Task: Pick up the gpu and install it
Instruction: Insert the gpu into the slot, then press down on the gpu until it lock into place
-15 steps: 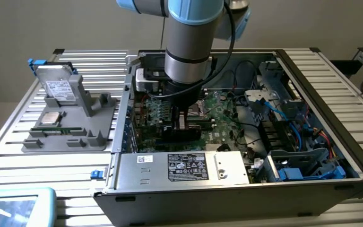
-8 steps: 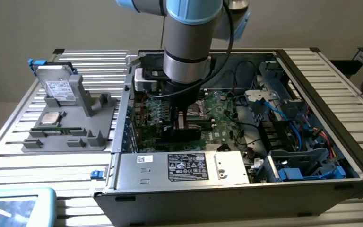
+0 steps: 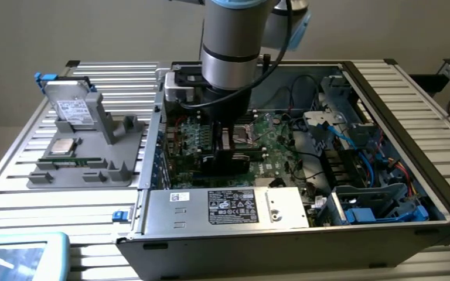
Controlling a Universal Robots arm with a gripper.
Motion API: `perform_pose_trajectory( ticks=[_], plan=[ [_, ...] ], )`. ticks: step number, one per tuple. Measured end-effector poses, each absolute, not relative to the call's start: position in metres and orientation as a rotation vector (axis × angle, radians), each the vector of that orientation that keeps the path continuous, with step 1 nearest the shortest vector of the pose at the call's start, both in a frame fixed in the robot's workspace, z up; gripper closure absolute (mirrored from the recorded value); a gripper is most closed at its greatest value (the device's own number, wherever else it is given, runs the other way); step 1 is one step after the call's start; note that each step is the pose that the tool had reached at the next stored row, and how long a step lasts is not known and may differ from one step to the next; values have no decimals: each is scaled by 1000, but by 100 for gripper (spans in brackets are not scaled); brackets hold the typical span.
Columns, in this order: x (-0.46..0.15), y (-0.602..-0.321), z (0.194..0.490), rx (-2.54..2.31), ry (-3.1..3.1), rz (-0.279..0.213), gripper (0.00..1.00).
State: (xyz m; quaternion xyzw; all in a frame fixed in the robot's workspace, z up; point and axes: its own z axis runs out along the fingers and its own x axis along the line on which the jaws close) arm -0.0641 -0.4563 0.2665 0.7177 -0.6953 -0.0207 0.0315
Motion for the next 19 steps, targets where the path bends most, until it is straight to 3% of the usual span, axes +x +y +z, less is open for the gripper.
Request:
perform_pose_trajectory(
  ticks=[8,19],
  plan=[
    [-65,-456,294,2205,-2146,-62,57],
    [-65,-456,295,2204,-2147,-62,57]
  ],
)
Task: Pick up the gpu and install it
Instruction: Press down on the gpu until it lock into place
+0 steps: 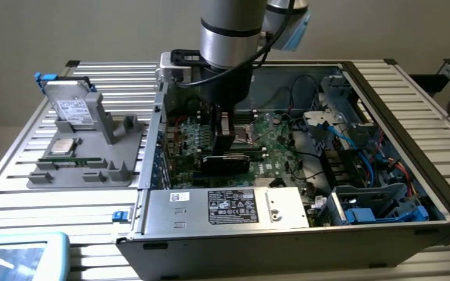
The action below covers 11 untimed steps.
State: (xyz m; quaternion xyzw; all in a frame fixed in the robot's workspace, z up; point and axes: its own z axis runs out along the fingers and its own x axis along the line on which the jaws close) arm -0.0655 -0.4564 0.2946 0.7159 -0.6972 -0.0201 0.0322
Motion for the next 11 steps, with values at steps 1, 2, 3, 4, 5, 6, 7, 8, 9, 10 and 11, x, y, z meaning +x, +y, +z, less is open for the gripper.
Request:
perform_pose_trajectory(
  ticks=[1,2,3,4,5,6,7,8,9,10,11],
  plan=[
    [-65,-456,295,2204,-2147,-62,57],
    [-65,-456,295,2204,-2147,-62,57],
    [-65,-456,295,2204,-2147,-62,60],
    [-65,-456,295,2204,-2147,-62,60],
    [-65,-456,295,2204,-2147,-62,72],
    [-65,-456,295,2204,-2147,-62,72],
    [-65,-456,295,2204,-2147,-62,78],
    [-65,-456,295,2204,-2147,-62,84],
    [-66,-456,295,2203,-2147,-62,84],
    [-67,-456,295,2204,-2148,-61,89],
    [-69,-457,295,2205,-2149,-57,89]
  ],
)
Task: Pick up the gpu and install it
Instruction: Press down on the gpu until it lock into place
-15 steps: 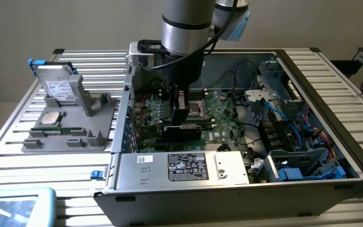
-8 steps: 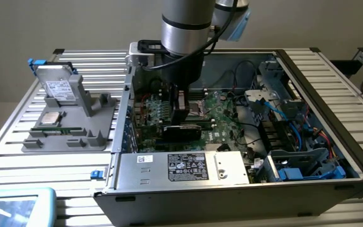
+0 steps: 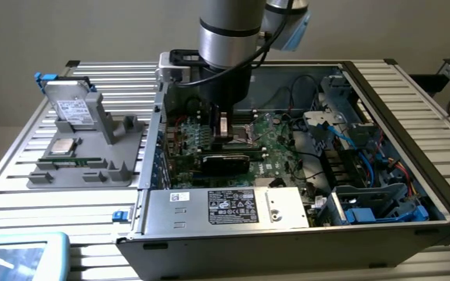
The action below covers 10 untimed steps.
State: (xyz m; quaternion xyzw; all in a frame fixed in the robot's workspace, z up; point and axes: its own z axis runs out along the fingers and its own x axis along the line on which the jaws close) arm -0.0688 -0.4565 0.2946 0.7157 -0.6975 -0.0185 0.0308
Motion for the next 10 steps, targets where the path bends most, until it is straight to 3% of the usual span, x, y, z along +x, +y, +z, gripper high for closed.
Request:
perform_pose_trajectory(
  ticks=[10],
  plan=[
    [-85,-456,288,2224,-2171,-4,89]
  ],
)
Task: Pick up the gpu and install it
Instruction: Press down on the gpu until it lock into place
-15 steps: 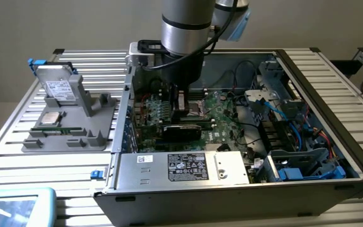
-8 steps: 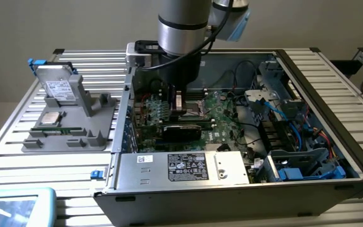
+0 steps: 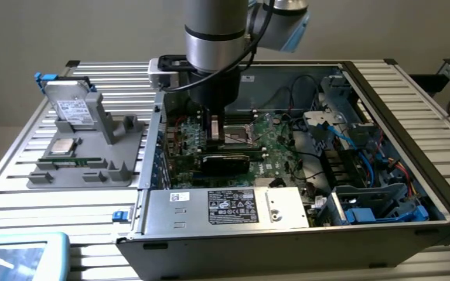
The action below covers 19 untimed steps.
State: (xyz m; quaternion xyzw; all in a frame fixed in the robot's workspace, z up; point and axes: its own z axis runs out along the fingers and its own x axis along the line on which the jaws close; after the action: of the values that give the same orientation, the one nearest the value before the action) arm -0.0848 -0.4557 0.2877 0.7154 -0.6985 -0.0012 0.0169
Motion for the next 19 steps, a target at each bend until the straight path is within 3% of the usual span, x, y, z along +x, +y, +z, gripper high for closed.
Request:
perform_pose_trajectory(
  ticks=[19],
  plan=[
    [-102,-448,271,2223,-2208,40,89]
  ],
)
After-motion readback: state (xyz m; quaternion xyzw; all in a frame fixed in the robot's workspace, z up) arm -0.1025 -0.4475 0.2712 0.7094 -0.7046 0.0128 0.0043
